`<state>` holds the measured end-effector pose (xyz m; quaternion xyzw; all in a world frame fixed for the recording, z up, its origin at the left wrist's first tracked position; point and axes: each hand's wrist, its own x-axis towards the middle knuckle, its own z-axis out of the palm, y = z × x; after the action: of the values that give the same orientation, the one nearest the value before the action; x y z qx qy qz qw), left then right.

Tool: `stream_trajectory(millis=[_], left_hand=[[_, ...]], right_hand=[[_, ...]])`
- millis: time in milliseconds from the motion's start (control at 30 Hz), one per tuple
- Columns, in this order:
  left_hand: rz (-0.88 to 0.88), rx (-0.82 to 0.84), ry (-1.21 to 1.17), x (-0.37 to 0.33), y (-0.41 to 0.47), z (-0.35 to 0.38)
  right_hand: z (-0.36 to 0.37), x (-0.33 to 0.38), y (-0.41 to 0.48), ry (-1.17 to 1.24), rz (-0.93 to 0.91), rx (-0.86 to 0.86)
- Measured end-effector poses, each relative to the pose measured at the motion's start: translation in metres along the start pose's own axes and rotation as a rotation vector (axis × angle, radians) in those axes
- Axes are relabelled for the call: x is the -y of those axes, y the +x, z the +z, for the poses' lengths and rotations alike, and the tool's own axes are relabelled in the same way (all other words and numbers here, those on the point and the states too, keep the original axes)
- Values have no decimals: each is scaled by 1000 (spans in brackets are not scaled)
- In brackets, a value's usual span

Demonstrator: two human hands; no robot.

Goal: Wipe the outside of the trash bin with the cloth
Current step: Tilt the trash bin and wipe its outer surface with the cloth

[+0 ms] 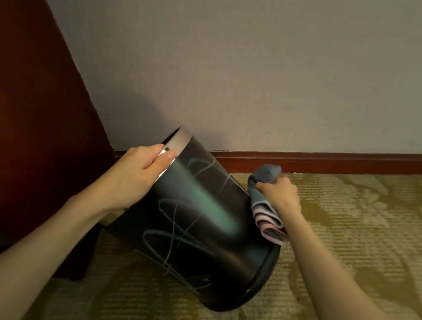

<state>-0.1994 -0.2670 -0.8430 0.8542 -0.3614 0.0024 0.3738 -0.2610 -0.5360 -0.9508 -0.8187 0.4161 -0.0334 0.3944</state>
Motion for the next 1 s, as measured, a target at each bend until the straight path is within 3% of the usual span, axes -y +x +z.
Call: stream_trajectory(millis=[300, 433, 633, 867, 1000], left_hand=[[-12, -31, 105, -4, 17, 2], [-60, -52, 160, 0, 25, 3], [-63, -155, 228, 9, 20, 2], [33, -205, 251, 18, 12, -3], [44, -184, 246, 21, 14, -3]], right_hand=[[9, 10, -80, 121, -163, -411], [34, 21, -128, 223, -318, -557], [76, 22, -179, 192, -625, -504], [67, 29, -165, 218, -722, -442], [51, 48, -141, 255, -620, -416]])
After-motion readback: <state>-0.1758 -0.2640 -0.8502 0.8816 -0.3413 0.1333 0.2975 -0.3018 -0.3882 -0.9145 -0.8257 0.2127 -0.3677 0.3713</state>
